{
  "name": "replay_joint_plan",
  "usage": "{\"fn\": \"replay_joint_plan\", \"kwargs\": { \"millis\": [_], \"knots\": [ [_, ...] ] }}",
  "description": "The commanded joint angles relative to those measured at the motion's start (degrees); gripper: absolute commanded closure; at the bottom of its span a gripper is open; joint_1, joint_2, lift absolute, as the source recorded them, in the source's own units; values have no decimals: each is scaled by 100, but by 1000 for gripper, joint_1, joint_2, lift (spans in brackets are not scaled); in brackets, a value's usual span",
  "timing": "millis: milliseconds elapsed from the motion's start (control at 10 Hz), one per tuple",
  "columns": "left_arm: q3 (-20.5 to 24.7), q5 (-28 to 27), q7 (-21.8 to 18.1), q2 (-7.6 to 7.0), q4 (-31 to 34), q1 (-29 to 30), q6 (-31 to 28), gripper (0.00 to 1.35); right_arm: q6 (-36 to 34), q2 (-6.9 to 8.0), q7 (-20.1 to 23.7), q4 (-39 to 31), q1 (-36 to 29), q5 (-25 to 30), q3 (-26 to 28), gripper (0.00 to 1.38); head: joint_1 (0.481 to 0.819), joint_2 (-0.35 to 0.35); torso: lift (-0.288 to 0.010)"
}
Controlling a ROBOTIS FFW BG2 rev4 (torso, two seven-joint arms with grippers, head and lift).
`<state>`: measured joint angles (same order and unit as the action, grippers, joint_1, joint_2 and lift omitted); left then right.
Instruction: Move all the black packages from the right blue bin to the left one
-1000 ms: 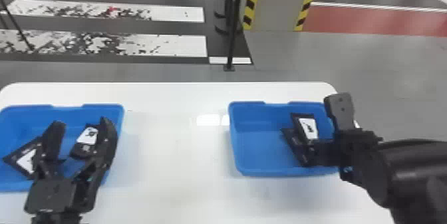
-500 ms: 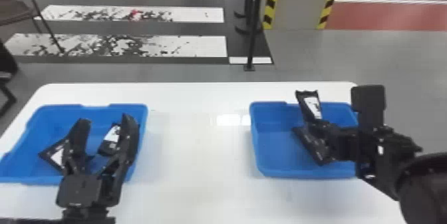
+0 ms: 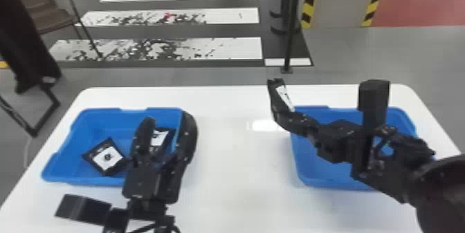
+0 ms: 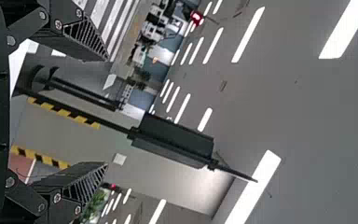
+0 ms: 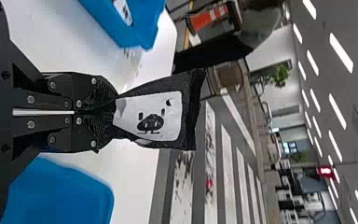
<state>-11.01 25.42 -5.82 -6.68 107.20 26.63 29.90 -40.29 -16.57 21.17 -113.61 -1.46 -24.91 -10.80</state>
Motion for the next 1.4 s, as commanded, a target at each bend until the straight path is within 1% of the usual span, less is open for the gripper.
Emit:
{"fn": "replay_joint_plan", "kwargs": {
  "millis": [0,100,200,400,700,800,900,1000,1100,1300],
  "knots": [
    [-292,6,-34,-97,58,-104,-515,269,50,-110,-7,-22,161,-502,-703,1138,695,122,-154],
    [-281,6,-69,-97,58,-104,-866,272,50,-145,-7,-65,217,-685,-988,1138,695,149,-154],
    [-201,-40,-77,-88,58,-90,-951,272,36,-162,-25,-79,273,-845,-1205,1138,695,174,-154],
    [-178,-74,-86,-79,58,-76,-1021,274,-48,-233,-51,-121,400,-1016,-1582,1138,695,232,-154],
    [-167,-74,-113,-79,58,-76,-1063,274,-105,-268,-51,-135,428,-1142,-1811,1138,695,278,-154],
    [-144,-74,-148,-79,58,-76,-1134,383,-105,-268,-51,-149,428,-1142,-1811,1138,695,287,-154],
    [5,-165,-165,-70,199,-33,-1387,992,-105,-268,-51,-135,428,-1154,-1811,1138,695,290,-154],
    [210,-291,-157,-35,396,51,-1668,1200,-76,-268,-51,-107,414,-1142,-1811,1138,695,290,-154],
    [233,-291,-157,-27,410,65,-1738,1214,-20,-259,-51,-65,428,-1154,-1811,1138,695,298,-154],
    [256,-302,-157,-18,410,65,-1612,1213,191,-259,-51,48,442,-1234,-1811,1124,695,307,-154]
  ]
}}
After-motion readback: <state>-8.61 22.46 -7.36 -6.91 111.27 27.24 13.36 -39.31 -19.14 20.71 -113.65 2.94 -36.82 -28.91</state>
